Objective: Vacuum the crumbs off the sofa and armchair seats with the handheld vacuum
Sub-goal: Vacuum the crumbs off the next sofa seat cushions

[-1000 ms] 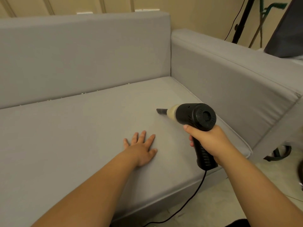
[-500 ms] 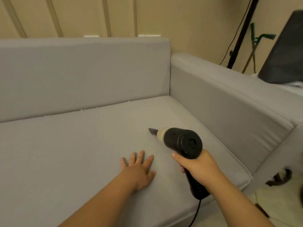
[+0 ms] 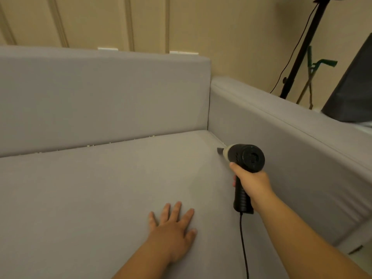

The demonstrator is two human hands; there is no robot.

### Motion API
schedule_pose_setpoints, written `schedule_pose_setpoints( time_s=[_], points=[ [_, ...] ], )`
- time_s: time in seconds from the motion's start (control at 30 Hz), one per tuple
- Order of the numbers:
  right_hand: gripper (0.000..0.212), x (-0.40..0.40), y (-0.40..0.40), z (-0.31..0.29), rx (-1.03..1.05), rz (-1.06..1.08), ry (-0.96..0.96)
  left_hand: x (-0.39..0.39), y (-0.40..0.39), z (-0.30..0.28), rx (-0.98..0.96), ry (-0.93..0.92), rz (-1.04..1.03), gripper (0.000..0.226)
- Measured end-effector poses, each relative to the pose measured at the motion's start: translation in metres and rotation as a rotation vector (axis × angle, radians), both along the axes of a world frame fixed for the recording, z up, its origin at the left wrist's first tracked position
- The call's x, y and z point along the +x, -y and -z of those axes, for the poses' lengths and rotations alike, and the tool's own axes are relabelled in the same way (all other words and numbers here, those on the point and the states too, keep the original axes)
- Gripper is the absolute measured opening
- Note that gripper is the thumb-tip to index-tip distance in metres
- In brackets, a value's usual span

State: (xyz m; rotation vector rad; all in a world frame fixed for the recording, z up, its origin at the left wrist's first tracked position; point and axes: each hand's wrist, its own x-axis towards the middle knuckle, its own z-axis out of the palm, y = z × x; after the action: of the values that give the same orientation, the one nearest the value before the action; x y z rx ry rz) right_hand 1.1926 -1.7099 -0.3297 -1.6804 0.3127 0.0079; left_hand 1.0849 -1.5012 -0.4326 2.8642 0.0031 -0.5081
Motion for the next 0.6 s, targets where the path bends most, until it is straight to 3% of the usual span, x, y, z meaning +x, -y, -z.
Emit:
schedule_pose_setpoints(
  time_s=[0.6],
  points=[
    [0.030,0.098,-0.036,-0.008,-0.023,-0.094,-0.071,0.009,0.004,0.004,-0.024,0.018,-0.037,0.066]
  ],
)
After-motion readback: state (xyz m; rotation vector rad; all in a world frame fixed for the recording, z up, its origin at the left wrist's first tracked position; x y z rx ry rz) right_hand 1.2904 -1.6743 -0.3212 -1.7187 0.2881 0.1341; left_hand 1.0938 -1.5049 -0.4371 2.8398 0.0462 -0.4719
